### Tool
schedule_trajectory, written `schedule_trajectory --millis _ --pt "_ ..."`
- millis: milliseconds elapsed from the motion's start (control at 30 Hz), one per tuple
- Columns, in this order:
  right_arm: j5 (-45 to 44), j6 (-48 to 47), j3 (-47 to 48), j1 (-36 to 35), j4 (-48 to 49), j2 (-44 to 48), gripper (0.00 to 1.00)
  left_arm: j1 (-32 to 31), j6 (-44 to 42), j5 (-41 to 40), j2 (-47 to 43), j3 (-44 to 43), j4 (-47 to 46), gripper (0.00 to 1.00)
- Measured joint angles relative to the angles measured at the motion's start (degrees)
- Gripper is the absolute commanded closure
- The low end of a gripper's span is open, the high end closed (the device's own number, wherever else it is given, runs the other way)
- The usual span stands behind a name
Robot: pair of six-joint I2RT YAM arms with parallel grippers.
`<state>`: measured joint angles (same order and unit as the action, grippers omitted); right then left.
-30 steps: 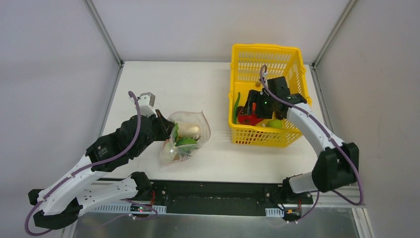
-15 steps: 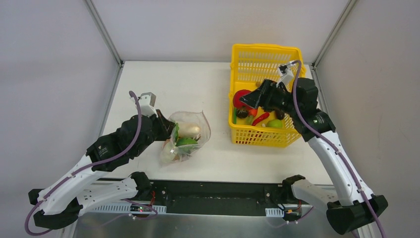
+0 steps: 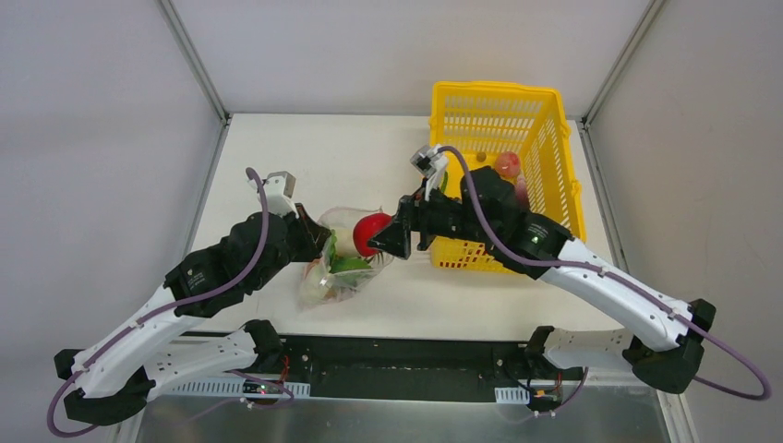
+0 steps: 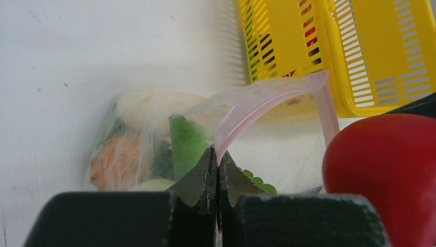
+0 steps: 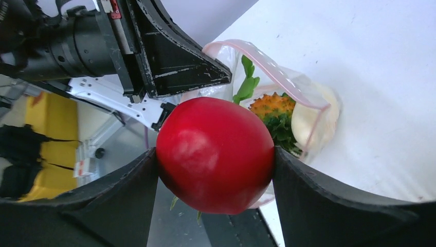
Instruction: Place the food in the zip-top bag and seal the zipper
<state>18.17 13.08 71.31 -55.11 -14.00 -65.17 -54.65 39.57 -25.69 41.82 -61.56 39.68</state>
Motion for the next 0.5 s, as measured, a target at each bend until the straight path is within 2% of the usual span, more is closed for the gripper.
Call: schedule_trajectory --millis 167,300,500 --pt "-11.5 -5.5 4.4 -7.0 -2.1 -5.0 0.36 0.0 0.0 0.2 0.1 0.0 0.0 1.00" --pt "-20.4 -8.4 5.5 -9.7 -3.0 -8.4 0.24 0.0 0.0 0.2 0.0 0.0 0.0 1.00" --pt "-25.0 -10.6 5.5 -10.4 -3.3 -9.5 0.12 0.0 0.0 0.2 -0.7 0.0 0.0 1.00"
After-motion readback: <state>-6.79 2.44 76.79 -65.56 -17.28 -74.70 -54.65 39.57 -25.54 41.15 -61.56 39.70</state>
